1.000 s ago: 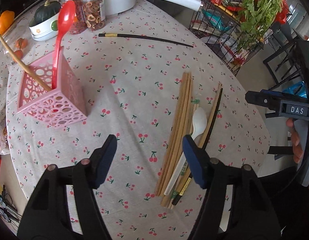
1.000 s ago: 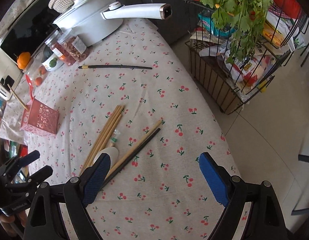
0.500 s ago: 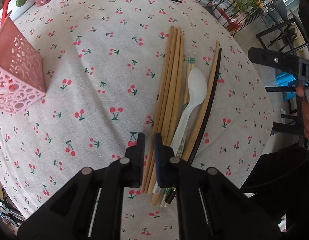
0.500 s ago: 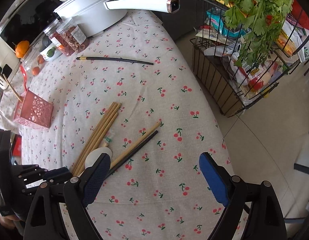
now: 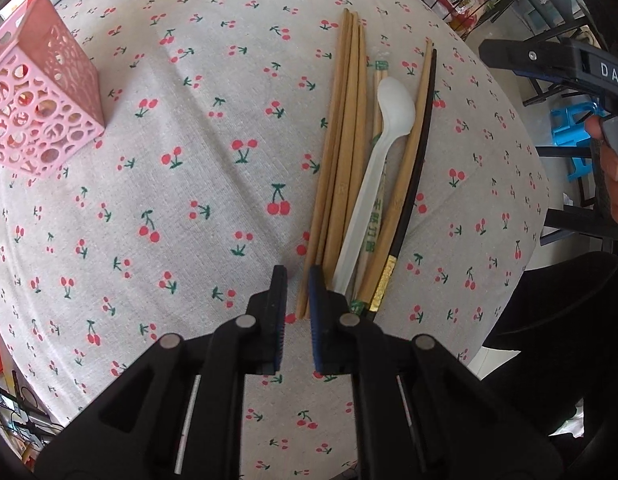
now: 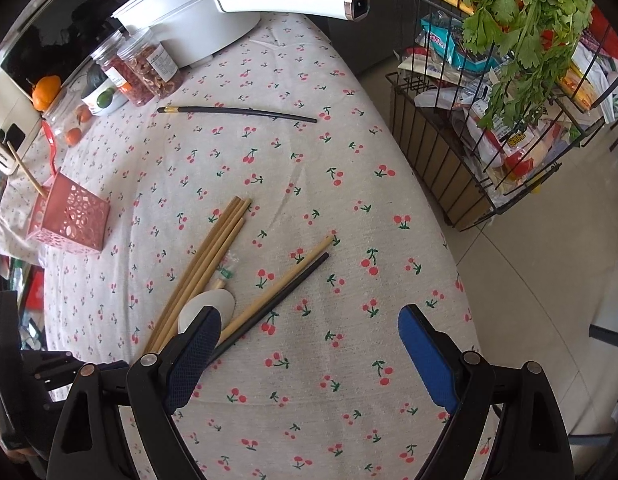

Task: Organize utensils
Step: 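Grasp another wooden chopstick with the left tool while the right tool grasps one too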

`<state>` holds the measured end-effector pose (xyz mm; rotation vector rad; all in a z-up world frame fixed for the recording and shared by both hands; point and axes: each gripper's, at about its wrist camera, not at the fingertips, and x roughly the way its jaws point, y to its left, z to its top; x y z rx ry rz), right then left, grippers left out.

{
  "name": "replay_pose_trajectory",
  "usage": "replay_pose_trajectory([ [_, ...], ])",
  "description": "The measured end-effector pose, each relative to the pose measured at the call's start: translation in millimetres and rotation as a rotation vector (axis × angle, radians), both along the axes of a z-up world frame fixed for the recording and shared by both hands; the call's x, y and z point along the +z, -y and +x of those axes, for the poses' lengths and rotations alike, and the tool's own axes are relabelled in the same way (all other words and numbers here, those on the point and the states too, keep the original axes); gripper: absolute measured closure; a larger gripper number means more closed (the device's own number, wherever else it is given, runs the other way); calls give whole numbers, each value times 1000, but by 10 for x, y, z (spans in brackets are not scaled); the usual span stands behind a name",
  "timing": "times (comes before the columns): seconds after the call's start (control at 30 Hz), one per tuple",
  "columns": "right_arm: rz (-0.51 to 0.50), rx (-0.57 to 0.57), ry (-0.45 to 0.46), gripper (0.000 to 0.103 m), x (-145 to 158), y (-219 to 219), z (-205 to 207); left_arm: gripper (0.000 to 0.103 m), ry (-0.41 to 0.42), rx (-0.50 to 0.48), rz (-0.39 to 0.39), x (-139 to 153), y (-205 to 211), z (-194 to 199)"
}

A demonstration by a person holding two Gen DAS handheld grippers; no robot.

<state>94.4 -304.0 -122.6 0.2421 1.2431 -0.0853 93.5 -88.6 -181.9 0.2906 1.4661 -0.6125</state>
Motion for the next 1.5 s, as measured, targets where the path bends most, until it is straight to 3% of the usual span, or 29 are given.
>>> replay_pose_trajectory([
  [0.13,-1,3,1,12,3,-26,-5,90,28,38,4,3,-97,49],
  [0.2,0,3,0,12,-2,-35,-7,91,124,52,100,-7,-156,83],
  [0.23,0,5,-1,12,-3,-38,-6,91,131,59,80,-8,-188,105],
  [0.37,-2,7,3,12,2,-35,-9,91,20,116,-72,48,-366,194],
  [0.5,4,1,3,12,4,-24,4,91,-24,98,-118,64,-353,176],
  [0.6,5,6,3,12,6,-36,9,79,-43,63,-88,6,-271,118],
  [0.8,2,12,-3,12,-9,-56,6,83,-12,24,-8,-18,-174,33],
  [0.83,3,11,-4,12,-13,-51,7,92,10,25,16,-21,-170,28],
  [0.97,5,8,-10,12,-29,-41,34,94,99,34,23,86,-122,-15],
  [1.33,63,-83,-43,13,-241,128,218,95,439,73,-110,1092,-315,-199],
  [1.4,76,-113,-41,22,-279,178,253,95,493,88,-140,1243,-351,-196],
  [1.47,94,-128,-32,42,-305,227,302,95,535,101,-169,1371,-418,-206],
  [1.5,110,-126,-22,46,-312,246,331,95,552,108,-180,1427,-417,-219],
])
